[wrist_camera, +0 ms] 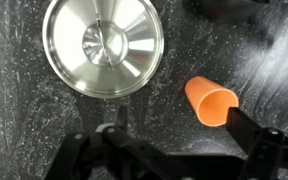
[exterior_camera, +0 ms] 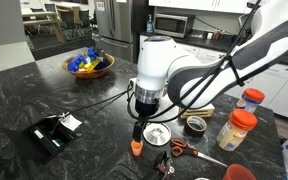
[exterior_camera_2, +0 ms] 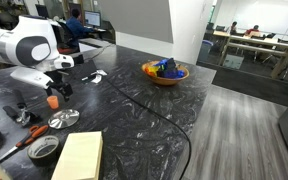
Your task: Put the small orange cup in the big orange cup
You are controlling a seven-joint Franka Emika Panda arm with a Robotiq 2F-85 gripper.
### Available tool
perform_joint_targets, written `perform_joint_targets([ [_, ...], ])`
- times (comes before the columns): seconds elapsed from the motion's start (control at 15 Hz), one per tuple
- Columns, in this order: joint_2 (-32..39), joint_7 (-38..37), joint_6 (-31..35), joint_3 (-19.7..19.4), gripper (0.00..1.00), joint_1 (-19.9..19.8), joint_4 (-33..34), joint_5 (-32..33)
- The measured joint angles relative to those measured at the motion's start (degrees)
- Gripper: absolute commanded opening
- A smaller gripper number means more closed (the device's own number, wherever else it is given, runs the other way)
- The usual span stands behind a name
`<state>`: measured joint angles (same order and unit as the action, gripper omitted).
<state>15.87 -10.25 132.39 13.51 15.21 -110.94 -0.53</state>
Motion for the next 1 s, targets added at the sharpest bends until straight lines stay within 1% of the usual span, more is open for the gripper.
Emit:
perform_joint_targets([
  [0.73, 4.1, -0.1, -0.7, -0.1, 1.00, 0.1, 2.3, 0.2],
  [0.87, 4.7, -0.1, -0.9, -0.3, 0.74, 0.2, 2.4, 0.2],
  [1.0, 5.3, -0.1, -0.9, -0.5, 0.60, 0.3, 2.9, 0.4],
])
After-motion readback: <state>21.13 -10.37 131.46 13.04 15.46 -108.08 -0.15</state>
